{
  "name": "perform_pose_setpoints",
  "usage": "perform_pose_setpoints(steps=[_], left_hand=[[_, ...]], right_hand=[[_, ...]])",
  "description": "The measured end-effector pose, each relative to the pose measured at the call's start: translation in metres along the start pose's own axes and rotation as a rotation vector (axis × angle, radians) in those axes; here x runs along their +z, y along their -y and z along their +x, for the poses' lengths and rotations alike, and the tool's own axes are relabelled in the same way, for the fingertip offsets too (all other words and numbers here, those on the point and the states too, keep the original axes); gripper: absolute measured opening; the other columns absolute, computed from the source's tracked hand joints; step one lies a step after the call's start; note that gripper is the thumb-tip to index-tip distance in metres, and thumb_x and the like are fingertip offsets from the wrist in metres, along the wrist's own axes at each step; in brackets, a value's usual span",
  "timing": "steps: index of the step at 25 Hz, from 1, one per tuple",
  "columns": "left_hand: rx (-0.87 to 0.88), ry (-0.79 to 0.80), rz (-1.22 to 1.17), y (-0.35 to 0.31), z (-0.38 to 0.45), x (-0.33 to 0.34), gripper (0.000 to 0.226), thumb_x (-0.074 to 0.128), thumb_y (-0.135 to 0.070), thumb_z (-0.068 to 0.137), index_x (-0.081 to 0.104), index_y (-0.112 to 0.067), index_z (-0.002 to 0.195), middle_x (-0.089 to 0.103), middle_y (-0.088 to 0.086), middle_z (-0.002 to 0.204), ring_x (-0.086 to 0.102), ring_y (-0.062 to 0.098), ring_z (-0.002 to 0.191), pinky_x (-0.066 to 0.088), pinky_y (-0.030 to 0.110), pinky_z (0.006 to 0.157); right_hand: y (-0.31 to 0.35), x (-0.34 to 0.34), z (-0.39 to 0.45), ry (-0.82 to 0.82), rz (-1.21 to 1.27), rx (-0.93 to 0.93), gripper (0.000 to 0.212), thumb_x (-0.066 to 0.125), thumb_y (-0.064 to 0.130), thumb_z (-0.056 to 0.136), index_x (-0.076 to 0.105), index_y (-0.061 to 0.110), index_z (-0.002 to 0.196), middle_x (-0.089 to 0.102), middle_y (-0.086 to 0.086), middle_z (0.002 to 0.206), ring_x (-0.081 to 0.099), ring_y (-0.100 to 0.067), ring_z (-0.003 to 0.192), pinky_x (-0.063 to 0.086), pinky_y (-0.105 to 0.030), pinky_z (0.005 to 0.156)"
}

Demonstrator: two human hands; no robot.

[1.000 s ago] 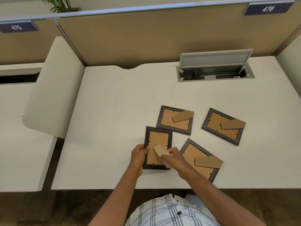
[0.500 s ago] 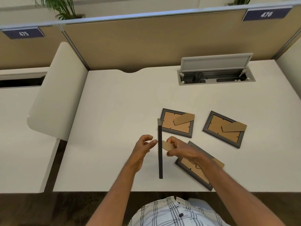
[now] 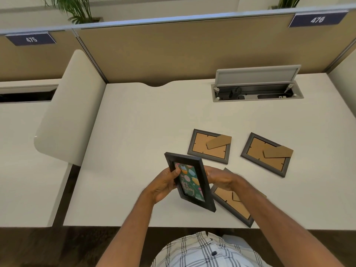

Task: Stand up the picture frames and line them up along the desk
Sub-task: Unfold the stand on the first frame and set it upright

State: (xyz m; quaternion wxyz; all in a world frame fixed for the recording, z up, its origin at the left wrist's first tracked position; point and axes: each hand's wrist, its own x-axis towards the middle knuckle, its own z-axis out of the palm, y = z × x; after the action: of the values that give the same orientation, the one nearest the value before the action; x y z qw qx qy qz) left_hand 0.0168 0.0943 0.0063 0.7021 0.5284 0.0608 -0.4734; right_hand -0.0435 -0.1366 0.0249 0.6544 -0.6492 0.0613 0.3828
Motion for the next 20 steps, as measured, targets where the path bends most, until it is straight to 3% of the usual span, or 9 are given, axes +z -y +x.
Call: perform_pose_setpoints(steps=[3,6,9,11,16,20], left_hand=[[-0.011,-0.056,0.005,0.0,-0.001,-0.007,0.062,0.075,-0.034,0.085,0.057,-0.01,0.139,0.068,0.014,0.134,0.065,0.032,0.125,0.058,0.042,0.096],[-0.012,-0.084,0.111,-0.002,-0.002,-0.018,0.056,0.071,-0.031,0.087,0.056,-0.013,0.138,0.071,0.01,0.13,0.067,0.029,0.122,0.056,0.045,0.1],[-0.023,-0.071,0.255,-0.003,-0.002,-0.027,0.058,0.074,-0.034,0.085,0.056,-0.019,0.138,0.072,0.006,0.129,0.066,0.026,0.123,0.053,0.044,0.103],[-0.031,-0.071,0.304,0.0,-0.001,-0.032,0.061,0.076,-0.034,0.084,0.055,-0.021,0.139,0.071,0.005,0.13,0.064,0.025,0.124,0.052,0.043,0.106],[-0.018,-0.082,0.281,0.006,0.001,-0.045,0.059,0.077,-0.032,0.081,0.058,-0.023,0.136,0.07,0.003,0.13,0.059,0.023,0.129,0.05,0.031,0.102],[-0.037,-0.076,0.282,0.007,0.004,-0.052,0.058,0.08,-0.036,0.081,0.06,-0.023,0.133,0.072,0.003,0.128,0.058,0.025,0.131,0.039,0.046,0.117]], right_hand=[[-0.008,-0.002,0.002,-0.162,0.106,-0.007,0.052,0.073,0.038,0.078,0.056,0.043,0.127,0.063,0.009,0.129,0.054,-0.018,0.128,0.047,-0.034,0.097],[-0.017,-0.005,0.001,-0.332,0.198,0.03,0.055,0.075,0.044,0.08,0.058,0.029,0.13,0.068,0.001,0.127,0.06,-0.02,0.122,0.044,-0.047,0.109],[-0.026,0.002,0.001,-0.369,0.275,0.069,0.033,0.055,0.045,0.098,0.065,0.028,0.125,0.073,-0.002,0.12,0.064,-0.022,0.118,0.047,-0.044,0.106],[-0.03,0.011,0.001,-0.401,0.318,0.07,0.032,0.043,0.04,0.105,0.065,0.029,0.125,0.071,-0.004,0.121,0.063,-0.023,0.119,0.048,-0.04,0.102],[-0.033,0.026,0.01,-0.447,0.367,0.047,0.031,0.038,0.035,0.107,0.065,0.031,0.121,0.07,0.002,0.124,0.061,-0.016,0.121,0.047,-0.035,0.101],[-0.038,0.028,0.016,-0.452,0.361,0.057,0.032,0.039,0.037,0.106,0.067,0.032,0.12,0.072,0.005,0.122,0.062,-0.015,0.121,0.046,-0.036,0.103]])
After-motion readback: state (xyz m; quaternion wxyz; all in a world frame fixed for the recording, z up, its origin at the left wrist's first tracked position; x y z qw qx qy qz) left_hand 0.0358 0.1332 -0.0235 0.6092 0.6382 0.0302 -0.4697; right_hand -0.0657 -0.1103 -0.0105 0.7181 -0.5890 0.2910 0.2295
